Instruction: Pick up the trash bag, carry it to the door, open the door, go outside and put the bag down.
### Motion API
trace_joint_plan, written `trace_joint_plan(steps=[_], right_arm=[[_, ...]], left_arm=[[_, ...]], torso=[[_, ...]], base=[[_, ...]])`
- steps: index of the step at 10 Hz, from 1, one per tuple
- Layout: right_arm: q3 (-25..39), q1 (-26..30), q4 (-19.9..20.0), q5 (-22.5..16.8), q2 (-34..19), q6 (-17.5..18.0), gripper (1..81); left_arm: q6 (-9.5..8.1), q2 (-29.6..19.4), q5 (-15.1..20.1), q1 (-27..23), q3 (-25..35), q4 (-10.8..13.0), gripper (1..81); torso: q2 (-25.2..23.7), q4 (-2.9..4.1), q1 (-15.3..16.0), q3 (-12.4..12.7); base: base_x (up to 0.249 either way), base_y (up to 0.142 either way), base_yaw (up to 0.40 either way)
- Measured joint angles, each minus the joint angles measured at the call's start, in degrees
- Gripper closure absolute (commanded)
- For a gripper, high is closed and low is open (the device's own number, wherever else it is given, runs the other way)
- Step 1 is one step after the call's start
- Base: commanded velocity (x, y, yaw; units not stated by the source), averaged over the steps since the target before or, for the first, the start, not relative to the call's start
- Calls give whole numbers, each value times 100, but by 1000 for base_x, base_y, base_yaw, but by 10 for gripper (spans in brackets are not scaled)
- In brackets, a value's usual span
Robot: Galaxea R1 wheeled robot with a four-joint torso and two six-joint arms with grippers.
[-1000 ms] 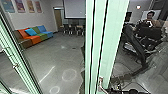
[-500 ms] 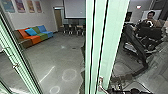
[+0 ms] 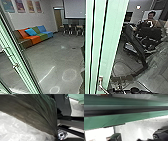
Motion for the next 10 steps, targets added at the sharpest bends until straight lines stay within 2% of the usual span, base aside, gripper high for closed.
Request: trace_joint_plan(steps=[6,8,10], right_arm=[[-74,-5,65,-56,38,-37,10],[-76,-35,69,-56,38,-33,10],[-74,-146,130,-216,16,-243,10]], left_arm=[[2,0,2,0,0,0,811],[0,1,11,26,0,2,811],[0,0,15,13,0,2,811]], torso=[[-2,0,-2,0],[-5,0,-5,0],[-9,-2,-2,2]], base=[[0,0,0],[74,0,0],[99,0,0]])
